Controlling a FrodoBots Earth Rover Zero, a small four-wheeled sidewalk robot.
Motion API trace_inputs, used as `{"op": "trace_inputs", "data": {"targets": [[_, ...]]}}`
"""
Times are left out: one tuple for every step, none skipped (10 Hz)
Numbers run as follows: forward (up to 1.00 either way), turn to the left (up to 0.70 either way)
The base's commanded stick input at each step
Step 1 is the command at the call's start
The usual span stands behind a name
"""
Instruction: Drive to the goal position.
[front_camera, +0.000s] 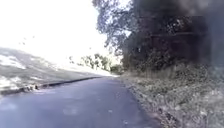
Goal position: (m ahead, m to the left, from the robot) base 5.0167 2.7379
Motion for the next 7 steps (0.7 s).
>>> {"op": "trace_inputs", "data": {"targets": [[0.7,0.0],[0.7,0.0],[0.7,0.0],[0.7,0.0],[0.7,0.0],[0.7,0.0],[0.7,0.0]]}}
